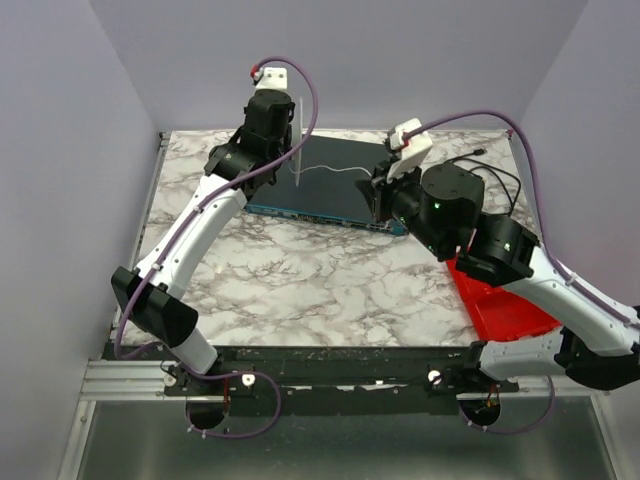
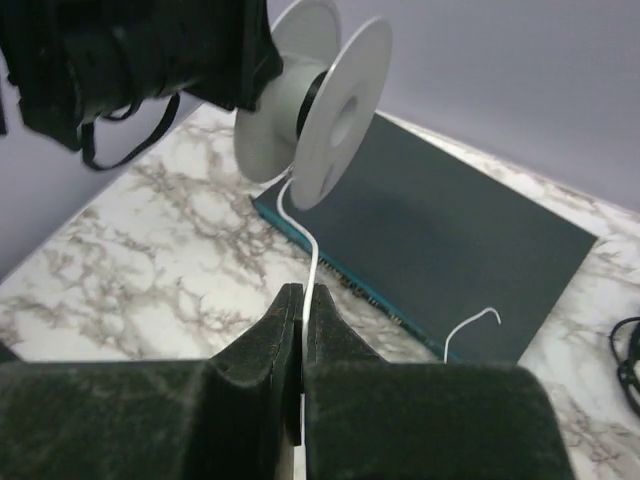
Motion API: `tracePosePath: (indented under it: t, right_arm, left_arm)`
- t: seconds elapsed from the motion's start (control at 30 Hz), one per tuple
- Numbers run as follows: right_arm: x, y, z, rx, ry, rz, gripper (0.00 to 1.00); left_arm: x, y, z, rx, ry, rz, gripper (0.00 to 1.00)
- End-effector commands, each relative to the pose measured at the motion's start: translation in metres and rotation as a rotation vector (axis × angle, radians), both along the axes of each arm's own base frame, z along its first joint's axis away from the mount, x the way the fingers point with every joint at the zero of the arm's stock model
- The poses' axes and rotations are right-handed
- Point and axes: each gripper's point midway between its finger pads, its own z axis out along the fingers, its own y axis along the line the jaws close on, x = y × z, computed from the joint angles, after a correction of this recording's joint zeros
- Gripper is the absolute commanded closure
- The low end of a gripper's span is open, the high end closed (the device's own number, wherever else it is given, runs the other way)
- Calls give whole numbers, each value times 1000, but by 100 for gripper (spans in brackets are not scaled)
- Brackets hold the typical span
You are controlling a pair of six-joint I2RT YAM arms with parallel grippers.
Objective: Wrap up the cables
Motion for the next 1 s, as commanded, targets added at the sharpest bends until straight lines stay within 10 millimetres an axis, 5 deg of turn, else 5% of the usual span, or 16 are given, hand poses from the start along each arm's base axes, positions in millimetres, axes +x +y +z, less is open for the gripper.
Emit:
tracePosePath:
  t: [0.0, 0.23, 0.57, 0.77, 0.97]
  right_arm:
    - [29, -6, 14, -148, -123, -122, 99]
    - [87, -20, 37, -135, -154, -174, 99]
    - [163, -48, 23, -105, -97, -196, 99]
    - [196, -64, -19, -62, 8, -191, 99]
    - [210, -76, -79, 24, 151, -159, 99]
  left_arm:
    - [-21, -29, 30, 46, -85, -200, 100]
    - [-56, -58, 4, 88, -40, -406, 100]
    - [-124, -93, -6, 31, -32, -734, 100]
    - [-162, -98, 10, -46, -94, -871, 100]
    - [-182, -90, 55, -240, -182, -868, 100]
